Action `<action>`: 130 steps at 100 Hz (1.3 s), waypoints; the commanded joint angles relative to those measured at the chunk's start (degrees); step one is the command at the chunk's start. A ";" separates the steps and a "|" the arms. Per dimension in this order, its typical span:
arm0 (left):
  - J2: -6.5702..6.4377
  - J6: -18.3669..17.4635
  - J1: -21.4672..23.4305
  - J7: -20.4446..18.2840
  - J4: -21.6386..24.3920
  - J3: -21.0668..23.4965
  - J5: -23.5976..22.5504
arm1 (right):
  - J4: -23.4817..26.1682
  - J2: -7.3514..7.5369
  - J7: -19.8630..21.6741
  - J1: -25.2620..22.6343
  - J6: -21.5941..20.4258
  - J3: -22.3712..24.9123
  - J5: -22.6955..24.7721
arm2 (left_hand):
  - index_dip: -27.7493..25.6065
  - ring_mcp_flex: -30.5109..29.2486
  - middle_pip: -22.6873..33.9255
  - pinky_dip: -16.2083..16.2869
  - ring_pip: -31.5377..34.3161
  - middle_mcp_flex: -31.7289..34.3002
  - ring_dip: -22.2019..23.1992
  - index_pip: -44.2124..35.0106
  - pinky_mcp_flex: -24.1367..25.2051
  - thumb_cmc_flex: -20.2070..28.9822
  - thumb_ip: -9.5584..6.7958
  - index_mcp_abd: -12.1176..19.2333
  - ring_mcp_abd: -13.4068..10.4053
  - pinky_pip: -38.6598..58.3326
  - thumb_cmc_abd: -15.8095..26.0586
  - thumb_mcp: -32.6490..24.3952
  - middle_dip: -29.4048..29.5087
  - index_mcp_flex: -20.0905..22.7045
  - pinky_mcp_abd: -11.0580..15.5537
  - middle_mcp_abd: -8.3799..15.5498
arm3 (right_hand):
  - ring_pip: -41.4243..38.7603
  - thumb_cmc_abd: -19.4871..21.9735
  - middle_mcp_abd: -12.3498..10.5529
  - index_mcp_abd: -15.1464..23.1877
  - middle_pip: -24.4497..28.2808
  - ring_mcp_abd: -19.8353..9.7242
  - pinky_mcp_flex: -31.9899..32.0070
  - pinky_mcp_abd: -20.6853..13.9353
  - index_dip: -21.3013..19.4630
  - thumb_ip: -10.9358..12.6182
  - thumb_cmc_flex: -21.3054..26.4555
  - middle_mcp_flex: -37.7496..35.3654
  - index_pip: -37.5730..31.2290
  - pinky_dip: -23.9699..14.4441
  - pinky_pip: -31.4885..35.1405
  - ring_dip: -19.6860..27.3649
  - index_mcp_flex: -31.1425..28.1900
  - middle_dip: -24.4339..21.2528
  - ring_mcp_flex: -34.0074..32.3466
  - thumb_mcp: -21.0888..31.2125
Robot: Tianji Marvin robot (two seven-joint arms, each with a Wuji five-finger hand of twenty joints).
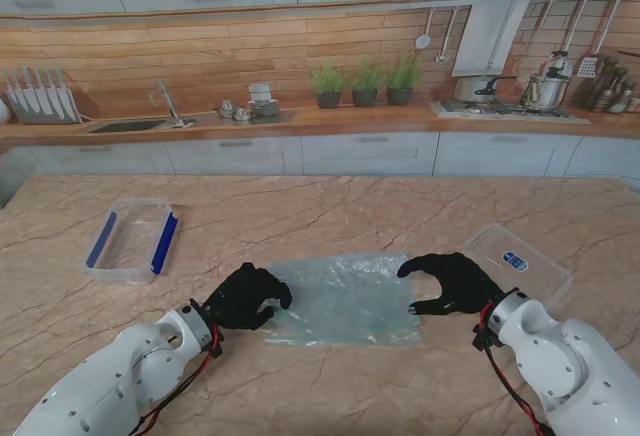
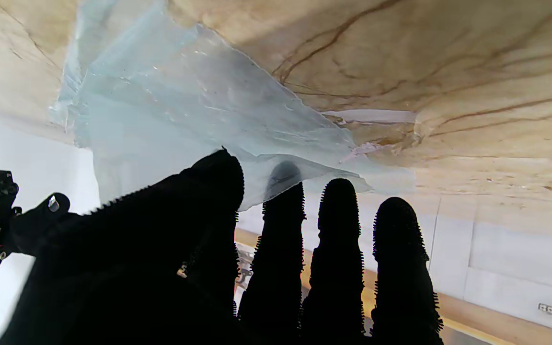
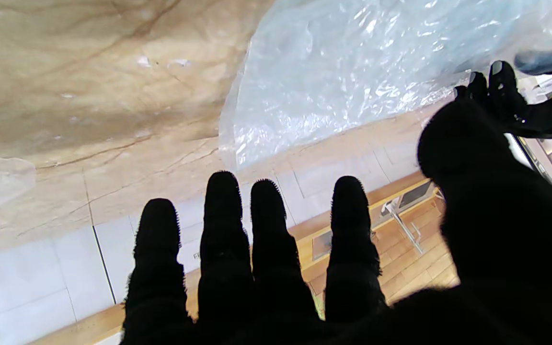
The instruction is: Fold the bubble film and place it into the plastic crate
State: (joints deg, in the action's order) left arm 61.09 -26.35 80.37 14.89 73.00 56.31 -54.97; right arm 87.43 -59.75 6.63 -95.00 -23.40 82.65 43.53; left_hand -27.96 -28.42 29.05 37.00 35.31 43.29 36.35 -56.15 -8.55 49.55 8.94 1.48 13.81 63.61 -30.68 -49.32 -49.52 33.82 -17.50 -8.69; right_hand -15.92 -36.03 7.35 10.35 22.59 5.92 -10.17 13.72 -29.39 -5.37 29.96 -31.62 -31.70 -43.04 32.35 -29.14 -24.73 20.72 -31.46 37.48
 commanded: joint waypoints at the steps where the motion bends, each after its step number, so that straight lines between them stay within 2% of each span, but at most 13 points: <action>1: -0.48 0.02 0.59 0.45 0.77 0.28 -1.74 | 0.54 -0.36 -0.19 -0.44 -0.19 0.11 -0.57 | 0.43 1.64 1.16 -0.51 -0.90 -2.37 -0.39 1.45 0.25 -0.92 1.41 -0.47 -1.03 -0.91 -2.28 -0.51 1.15 -1.91 -0.24 1.02 | 1.25 0.62 0.56 -0.34 -0.92 -0.12 -0.08 -0.29 -0.13 2.13 -2.46 -0.51 0.76 -1.99 -1.64 0.39 -0.29 -0.02 0.01 0.32; 14: -0.60 0.65 1.22 1.25 1.26 1.01 -2.70 | 0.45 -0.58 -1.26 -0.59 0.05 0.30 -0.71 | 0.13 1.78 1.95 -1.09 -1.47 -4.47 -0.66 2.96 0.24 -1.54 1.19 -0.72 -1.17 -2.22 -2.29 -0.13 6.68 -2.17 -0.18 1.40 | 0.99 0.64 0.82 -0.64 -0.68 0.04 -0.50 -0.19 -0.21 2.05 -2.73 -0.90 0.82 -2.28 -1.63 0.15 -0.72 0.18 -0.30 1.21; 24: -0.66 0.70 1.57 1.25 1.53 1.48 -2.96 | 0.40 -0.74 -1.77 -0.49 0.45 0.31 -1.19 | -0.15 2.28 2.27 -1.32 -1.90 -6.21 -0.67 4.90 0.38 -3.72 0.82 -1.29 -1.19 -3.07 -1.91 1.50 13.63 -2.52 -0.18 1.14 | 0.77 0.77 0.93 -0.77 -0.49 0.30 -0.72 -0.16 -0.26 1.96 -2.74 -1.04 0.91 -2.44 -1.64 0.00 -0.77 0.30 -0.49 1.66; 38: -0.68 0.24 2.05 1.08 1.80 2.06 -2.98 | 0.17 -0.91 -2.00 0.29 1.10 0.15 -2.09 | -0.77 2.29 1.68 -1.31 -2.07 -7.04 -0.61 6.68 0.63 -9.41 0.03 -2.11 -1.26 -3.49 -0.85 4.37 15.38 -2.50 -0.72 1.04 | 0.46 0.97 1.22 -1.06 -0.23 0.42 -0.98 -0.12 -0.31 1.88 -2.49 -0.95 1.03 -2.63 -1.65 -0.20 -0.81 0.42 -0.56 1.93; 47: -0.45 -0.25 2.79 0.14 2.25 2.89 -1.43 | -0.19 -0.93 -1.73 1.17 1.31 -0.08 -2.64 | -2.26 2.96 0.63 -1.79 -3.12 -7.85 -0.91 8.93 1.14 -15.79 -3.54 -3.31 -1.08 -5.18 0.34 4.25 16.48 -1.92 -1.02 0.10 | -0.12 1.48 1.51 -1.15 0.15 0.70 -1.31 -0.09 -0.39 1.88 -2.41 -1.02 1.03 -2.78 -1.57 -0.43 -0.85 0.56 -1.26 1.89; 63: -0.85 -0.78 3.54 -0.61 3.11 3.80 -2.63 | -1.99 -1.28 -3.30 2.97 1.08 -1.26 -3.67 | -2.01 3.56 -0.91 -1.69 -4.12 -9.14 -1.14 12.76 1.32 -19.45 -3.45 -3.41 -1.26 -5.90 -2.23 4.61 17.29 -3.86 -0.99 -0.01 | -1.70 1.70 1.88 -1.40 1.73 0.73 -2.19 0.12 -0.82 2.14 -1.24 -1.45 0.38 -3.21 -1.01 -1.05 -1.68 0.98 -1.79 2.00; 82: -1.55 -1.59 5.03 -3.80 5.40 5.70 -4.17 | -3.27 -1.12 -2.97 4.12 0.85 -1.92 -3.30 | -0.78 4.56 -2.59 -0.81 -5.16 -10.60 -1.33 17.09 1.39 -20.19 -3.15 -3.60 -1.36 -5.77 -2.91 4.75 18.48 -6.16 -0.23 -0.07 | -2.46 0.81 1.91 -1.50 2.39 0.59 -2.53 0.04 -0.94 2.17 -1.14 -1.38 0.21 -3.37 -0.70 -1.17 -1.70 0.96 -1.80 2.76; 99: -2.05 -3.46 7.86 -8.64 9.00 9.62 -4.20 | -3.57 -0.98 -2.66 4.65 0.72 -1.37 -2.60 | -0.16 5.41 -3.55 -0.62 -6.34 -11.65 -1.70 18.98 2.03 -21.10 -3.00 -3.58 -1.52 -6.90 -2.25 5.87 19.16 -6.61 0.00 -0.02 | -3.15 0.67 2.15 -1.72 2.98 0.66 -2.84 0.00 -0.99 2.06 -1.29 -1.20 0.14 -3.43 -0.43 -1.27 -1.62 0.94 -1.90 3.44; 103: -2.15 -3.91 8.45 -9.19 9.72 10.55 -4.54 | -3.66 -0.98 -2.71 4.84 0.73 -1.33 -2.53 | -0.06 5.35 -3.66 -0.53 -6.44 -11.64 -1.73 19.28 2.02 -22.21 -2.84 -3.54 -1.60 -6.96 -1.28 6.66 19.24 -6.68 0.01 -0.06 | -3.30 0.72 2.22 -1.83 3.09 0.71 -3.07 -0.13 -0.98 2.03 -1.34 -1.00 0.18 -3.44 -0.30 -1.31 -1.47 0.93 -1.80 3.53; 110: -2.14 -4.11 9.52 -10.33 10.88 12.08 -4.25 | -4.24 -1.13 -3.77 5.48 1.13 -1.74 -2.08 | 0.08 5.75 -4.23 -0.09 -7.22 -11.86 -1.91 20.54 2.08 -22.70 -3.06 -3.76 -1.52 -7.90 3.56 12.93 19.62 -6.74 0.24 -0.33 | -5.39 0.39 2.36 -2.39 4.86 0.58 -3.89 -0.11 -0.99 1.98 -1.51 -0.45 0.19 -3.39 0.35 -2.21 -0.83 1.42 -1.98 3.95; 117: -1.72 -3.86 10.31 -10.96 11.39 13.03 -1.41 | -5.24 -1.33 -5.11 6.48 1.82 -2.60 -1.74 | 0.28 6.22 -4.67 0.06 -7.62 -11.76 -1.97 21.20 2.63 -21.90 -3.35 -4.19 -1.07 -8.72 5.70 15.90 19.75 -6.06 -0.22 -0.98 | -7.61 0.26 2.67 -2.74 7.07 0.58 -4.50 -0.14 -1.01 1.96 -1.73 0.39 0.07 -3.27 1.23 -3.11 -0.05 2.09 -1.89 4.40; 121: -1.36 -3.24 10.54 -10.58 11.46 13.15 0.13 | -5.88 -1.47 -5.73 7.13 2.34 -3.22 -1.83 | 0.48 6.23 -4.93 0.48 -7.66 -11.46 -1.78 21.86 2.75 -19.42 -3.61 -4.50 -0.56 -9.02 7.93 18.92 19.75 -5.39 -0.60 -1.38 | -8.77 0.14 2.91 -2.92 8.05 0.56 -4.70 -0.13 -1.05 1.94 -1.63 0.70 -0.16 -3.18 1.65 -3.55 -0.06 2.31 -1.51 4.62; 130: -0.52 -0.72 10.17 -7.91 11.19 12.32 1.94 | -7.48 -1.77 -7.26 8.78 3.43 -4.81 -2.02 | 0.39 5.66 -4.61 1.14 -6.88 -10.32 -1.33 21.76 2.18 -14.46 -4.10 -4.83 0.24 -7.96 9.89 17.72 19.49 -4.31 -0.92 -2.11 | -11.29 0.00 3.37 -3.32 9.98 0.64 -4.97 -0.34 -1.08 1.92 -1.71 1.40 -0.53 -3.13 2.66 -4.49 -0.22 2.81 -0.88 5.17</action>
State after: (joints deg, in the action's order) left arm 59.47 -28.88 90.62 4.24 84.27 69.48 -50.81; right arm 80.43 -60.73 -0.72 -87.23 -20.57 78.35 41.68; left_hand -27.93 -23.95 25.43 36.50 28.69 33.21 34.11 -35.92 -6.86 32.44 7.19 -2.63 13.22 55.24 -23.82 -31.42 -30.23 28.43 -17.62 -9.69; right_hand -25.51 -35.90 9.98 7.78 30.89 6.58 -14.67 13.72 -30.05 -5.37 29.99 -32.03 -31.68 -44.98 33.50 -32.56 -25.58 22.71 -32.73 41.42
